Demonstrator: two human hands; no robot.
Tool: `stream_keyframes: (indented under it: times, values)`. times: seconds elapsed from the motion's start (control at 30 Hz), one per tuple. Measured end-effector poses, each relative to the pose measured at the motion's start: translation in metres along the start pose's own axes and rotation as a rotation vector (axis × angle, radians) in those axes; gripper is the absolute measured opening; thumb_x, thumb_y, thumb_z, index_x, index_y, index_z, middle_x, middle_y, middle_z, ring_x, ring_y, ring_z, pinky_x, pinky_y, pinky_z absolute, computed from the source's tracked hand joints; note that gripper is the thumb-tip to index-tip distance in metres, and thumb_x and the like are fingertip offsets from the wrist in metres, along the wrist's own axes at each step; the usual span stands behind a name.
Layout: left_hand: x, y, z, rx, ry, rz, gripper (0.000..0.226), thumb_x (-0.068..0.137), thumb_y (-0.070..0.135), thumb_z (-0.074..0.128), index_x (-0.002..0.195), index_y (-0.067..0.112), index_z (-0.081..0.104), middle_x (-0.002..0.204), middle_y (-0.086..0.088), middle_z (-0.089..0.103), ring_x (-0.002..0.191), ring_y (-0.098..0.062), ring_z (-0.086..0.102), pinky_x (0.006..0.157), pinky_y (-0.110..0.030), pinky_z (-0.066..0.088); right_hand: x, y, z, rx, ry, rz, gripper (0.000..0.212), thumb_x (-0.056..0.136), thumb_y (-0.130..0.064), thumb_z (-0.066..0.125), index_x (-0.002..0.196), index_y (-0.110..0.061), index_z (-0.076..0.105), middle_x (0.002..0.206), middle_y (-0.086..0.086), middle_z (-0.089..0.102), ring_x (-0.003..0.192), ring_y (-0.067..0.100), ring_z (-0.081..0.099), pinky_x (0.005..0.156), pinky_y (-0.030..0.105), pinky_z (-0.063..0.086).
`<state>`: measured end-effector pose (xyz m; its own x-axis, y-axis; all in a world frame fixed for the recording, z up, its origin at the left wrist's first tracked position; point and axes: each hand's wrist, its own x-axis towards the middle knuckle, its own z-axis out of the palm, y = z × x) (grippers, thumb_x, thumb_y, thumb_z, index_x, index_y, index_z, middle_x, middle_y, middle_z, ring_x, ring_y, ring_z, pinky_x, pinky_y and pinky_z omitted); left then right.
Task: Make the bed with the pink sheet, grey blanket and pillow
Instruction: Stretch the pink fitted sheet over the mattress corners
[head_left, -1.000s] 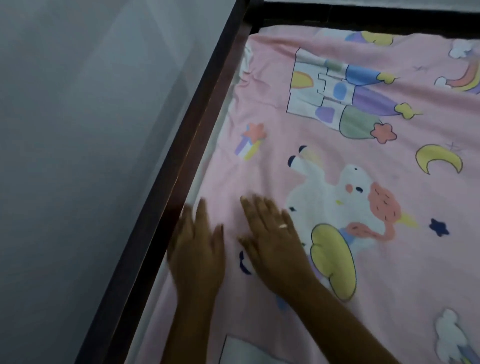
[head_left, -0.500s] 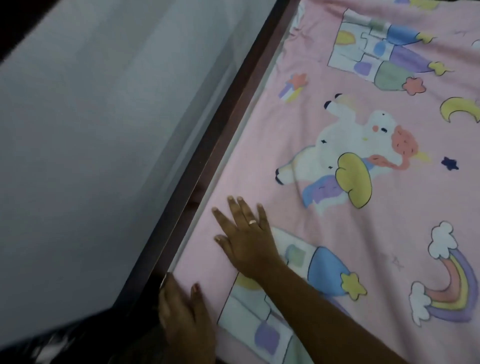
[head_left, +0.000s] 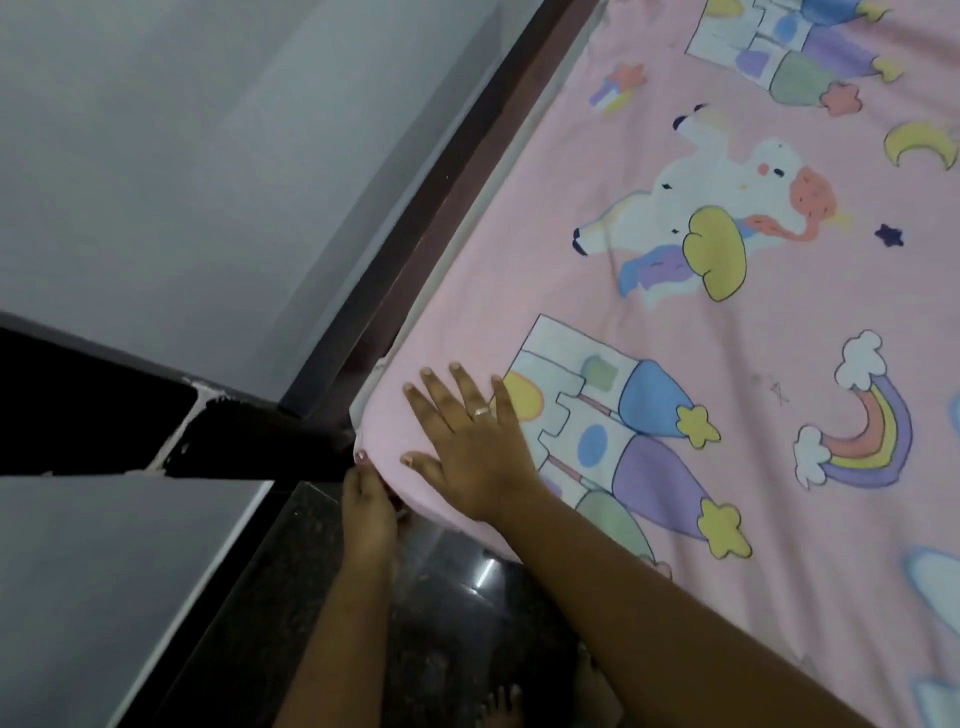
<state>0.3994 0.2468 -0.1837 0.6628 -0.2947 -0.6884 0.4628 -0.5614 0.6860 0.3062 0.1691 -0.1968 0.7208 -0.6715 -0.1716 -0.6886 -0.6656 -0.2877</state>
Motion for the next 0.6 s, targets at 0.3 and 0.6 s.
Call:
stream_keyframes:
  times: [0.3,0.6]
  values:
    - [0.017,-0.003,-0.018,0.638,0.165,0.265,0.034,0.095,0.022,0.040,0.109,0.000,0.063,0.108,-0.026,0.062,0.096,-0.041,0.058,0.082,-0.041,0.045,0.006,-0.012,-0.015,0.184,-0.138,-0.044,0.066,0.098,-0.054,0.027,0.152,-0.027,0.002,0.160,-0.008,-0.001,0.147,0.018,-0.005,0.115,0.054,-0.005]
    - [0.019,-0.010,-0.005,0.956,0.202,0.186,0.040,0.095,0.018,0.047,0.121,-0.011,0.054,0.128,-0.030,0.051,0.119,-0.044,0.050,0.096,-0.046,0.042,-0.072,0.033,-0.028,0.337,0.103,0.209,0.059,0.101,-0.040,0.035,0.152,-0.020,0.013,0.160,-0.002,0.012,0.147,0.018,0.004,0.117,0.041,0.003]
